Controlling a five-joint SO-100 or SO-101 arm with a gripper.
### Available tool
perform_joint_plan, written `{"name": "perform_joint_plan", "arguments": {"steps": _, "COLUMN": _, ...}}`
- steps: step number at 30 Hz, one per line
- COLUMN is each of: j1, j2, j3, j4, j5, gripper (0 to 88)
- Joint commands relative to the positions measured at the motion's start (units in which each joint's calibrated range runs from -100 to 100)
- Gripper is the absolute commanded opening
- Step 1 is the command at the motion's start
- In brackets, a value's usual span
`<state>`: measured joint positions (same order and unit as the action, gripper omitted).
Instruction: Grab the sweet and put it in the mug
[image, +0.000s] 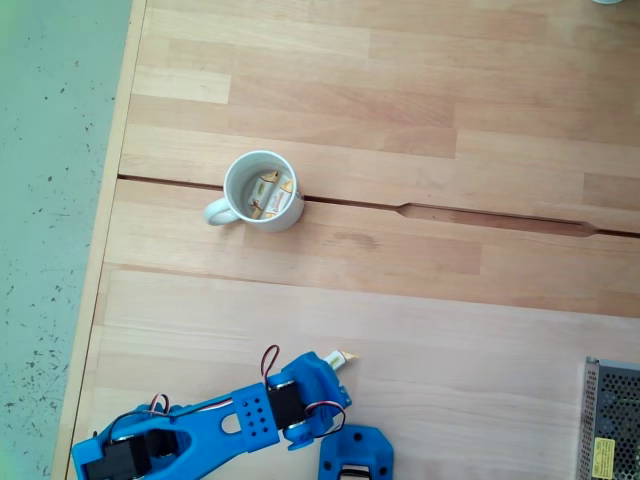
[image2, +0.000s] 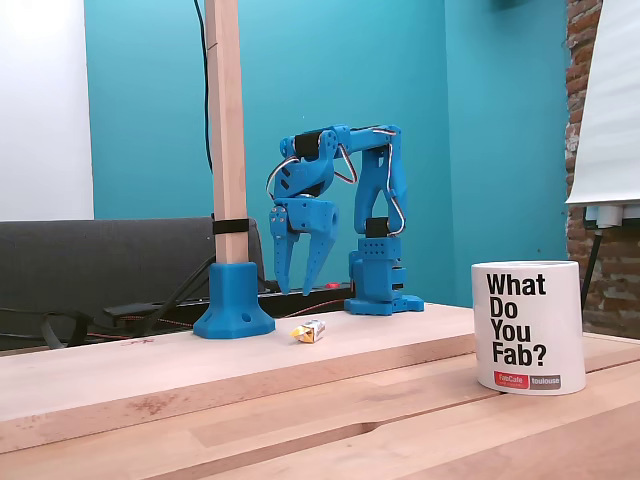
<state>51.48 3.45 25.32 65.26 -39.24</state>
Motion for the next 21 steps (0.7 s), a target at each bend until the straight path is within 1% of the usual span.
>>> {"name": "perform_joint_plan", "arguments": {"steps": 1, "j1": -0.71, "j2": 0.77, "j3": -3.02, "j4": -3.00, "j5": -0.05, "gripper": 11.7}}
{"name": "perform_joint_plan", "arguments": {"steps": 13, "j1": -2.02, "j2": 2.57, "j3": -1.95, "j4": -3.16, "j5": -0.10, "gripper": 11.7}}
{"name": "perform_joint_plan", "arguments": {"steps": 21, "j1": -6.45, "j2": 6.96, "j3": -2.04, "j4": -3.16, "j5": -0.10, "gripper": 11.7}}
